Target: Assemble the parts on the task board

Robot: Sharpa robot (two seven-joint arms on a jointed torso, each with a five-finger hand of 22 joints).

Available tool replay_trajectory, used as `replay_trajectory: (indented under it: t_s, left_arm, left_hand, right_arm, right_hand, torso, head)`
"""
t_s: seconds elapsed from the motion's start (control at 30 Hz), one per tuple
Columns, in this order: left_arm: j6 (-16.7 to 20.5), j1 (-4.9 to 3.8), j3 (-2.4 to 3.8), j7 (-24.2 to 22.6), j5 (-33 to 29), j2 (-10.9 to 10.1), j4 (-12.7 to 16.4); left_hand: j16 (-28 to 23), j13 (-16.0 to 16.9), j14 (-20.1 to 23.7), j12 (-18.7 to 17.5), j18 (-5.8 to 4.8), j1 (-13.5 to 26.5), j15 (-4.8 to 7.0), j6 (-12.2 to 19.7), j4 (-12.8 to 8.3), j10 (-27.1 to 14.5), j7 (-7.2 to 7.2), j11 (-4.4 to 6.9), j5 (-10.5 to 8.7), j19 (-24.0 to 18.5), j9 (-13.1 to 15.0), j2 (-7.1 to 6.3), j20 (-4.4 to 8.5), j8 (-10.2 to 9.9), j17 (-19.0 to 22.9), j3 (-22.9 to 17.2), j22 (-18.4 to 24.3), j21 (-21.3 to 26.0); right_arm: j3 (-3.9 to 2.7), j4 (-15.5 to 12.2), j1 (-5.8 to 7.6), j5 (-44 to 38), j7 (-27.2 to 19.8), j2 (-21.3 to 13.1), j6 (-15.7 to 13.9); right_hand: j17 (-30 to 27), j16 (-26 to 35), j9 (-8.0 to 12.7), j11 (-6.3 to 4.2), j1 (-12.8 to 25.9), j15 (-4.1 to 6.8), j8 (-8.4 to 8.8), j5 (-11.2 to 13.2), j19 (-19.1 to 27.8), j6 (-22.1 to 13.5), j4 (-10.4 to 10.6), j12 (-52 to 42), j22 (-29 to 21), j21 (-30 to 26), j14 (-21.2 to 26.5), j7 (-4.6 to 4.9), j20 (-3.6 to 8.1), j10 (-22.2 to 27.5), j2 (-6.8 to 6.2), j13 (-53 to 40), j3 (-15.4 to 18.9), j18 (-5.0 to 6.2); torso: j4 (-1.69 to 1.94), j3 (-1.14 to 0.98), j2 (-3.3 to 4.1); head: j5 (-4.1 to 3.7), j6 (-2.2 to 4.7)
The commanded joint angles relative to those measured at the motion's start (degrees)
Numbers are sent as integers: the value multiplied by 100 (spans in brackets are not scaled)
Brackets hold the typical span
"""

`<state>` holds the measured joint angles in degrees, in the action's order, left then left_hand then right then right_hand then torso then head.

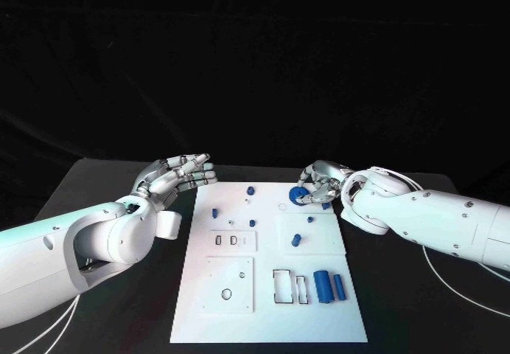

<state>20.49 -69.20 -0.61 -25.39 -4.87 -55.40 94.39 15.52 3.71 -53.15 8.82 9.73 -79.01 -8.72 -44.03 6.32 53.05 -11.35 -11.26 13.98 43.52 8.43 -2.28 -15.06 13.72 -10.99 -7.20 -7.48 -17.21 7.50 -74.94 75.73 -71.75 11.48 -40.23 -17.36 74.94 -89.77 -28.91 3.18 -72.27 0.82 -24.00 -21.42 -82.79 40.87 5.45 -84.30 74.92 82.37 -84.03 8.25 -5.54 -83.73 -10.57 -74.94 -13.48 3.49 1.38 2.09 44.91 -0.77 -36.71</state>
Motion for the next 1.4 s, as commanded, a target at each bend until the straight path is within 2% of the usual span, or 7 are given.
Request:
replay_trajectory:
  t_s: [0.03, 0.17, 0.33, 0.57, 1.07, 1.4]
  left_arm:
    - [-122, -7, 5, -27, -5, 10, 15]
    - [-127, -7, 5, -25, -5, 15, 16]
    - [-138, -7, 5, -20, -5, 17, 27]
    - [-145, -7, 5, -15, -4, 15, 31]
    - [-158, -7, 5, -7, -4, 24, 22]
    - [-161, -7, 5, 0, -4, 27, 16]
  left_hand:
    - [-19, 3, 24, -31, 60, -2, -35, 58, -37, 2, -249, -25, -21, 27, -6, 47, -15, -21, -5, 4, 5, 26]
    - [-20, 3, 24, -32, 60, 1, -36, 58, -37, 2, -249, -26, -21, 27, -6, 47, -16, -20, -6, 5, 6, 27]
    - [-21, 3, 25, -35, 60, 6, -36, 60, -36, 3, -250, -26, -22, 27, -6, 48, -16, -20, -7, 8, 7, 27]
    - [-21, 3, 25, -35, 60, 6, -36, 60, -36, 3, -250, -26, -22, 27, -6, 48, -16, -20, -7, 8, 7, 27]
    - [-21, 3, 25, -35, 60, 6, -36, 60, -36, 3, -250, -26, -22, 27, -6, 48, -16, -20, -7, 8, 7, 27]
    - [-27, 3, 27, -45, 60, 26, -37, 64, -31, 7, -252, -28, -24, 28, -5, 54, -17, -17, -11, 16, 13, 31]
  right_arm:
    - [1, 8, -4, -117, 41, 10, 12]
    - [1, 29, -5, -140, 46, 19, 13]
    - [1, 81, -6, -199, 67, 38, 32]
    - [1, 107, -11, -228, 59, 50, 57]
    - [2, 138, -40, -336, 94, 67, 286]
    - [11, 180, -59, -437, 161, 102, 422]
  right_hand:
    - [1506, -23, 20, 33, -65, -37, -42, 2, -29, -52, 3, -32, 461, 27, -597, 2, -17, -198, 22, -913, -91, -67]
    - [1506, -23, 68, 44, -122, -48, -69, 177, -37, -38, 2, -45, 482, 36, -597, 12, -29, -196, 54, -924, -261, -70]
    - [1506, -23, 104, 48, -165, -54, -84, 250, -44, -22, -16, -54, 499, 43, -597, 18, -35, -198, 62, -932, -401, -72]
    - [1506, -23, 161, 52, -171, -59, -102, 145, -43, 16, -31, -65, 508, 42, -597, 24, -41, -200, 26, -941, -631, -72]
    - [1506, -23, 182, 52, -135, -59, -118, 176, -46, 47, -32, -81, 517, 45, -597, 21, -43, -213, -34, -957, -694, -74]
    - [1506, -23, 200, 48, -92, -58, -135, 174, -42, 81, -13, -84, 517, 41, -597, 16, -43, -214, -52, -958, -757, -72]
  torso:
    - [-6, 1, -1]
    - [-1, -4, 4]
    - [3, -4, 7]
    - [-4, -4, 8]
    - [-1, -2, 3]
    - [6, -10, 8]
  head:
    - [9, -4]
    - [6, -15]
    - [0, -21]
    - [2, -27]
    - [-11, -73]
    - [-16, -86]
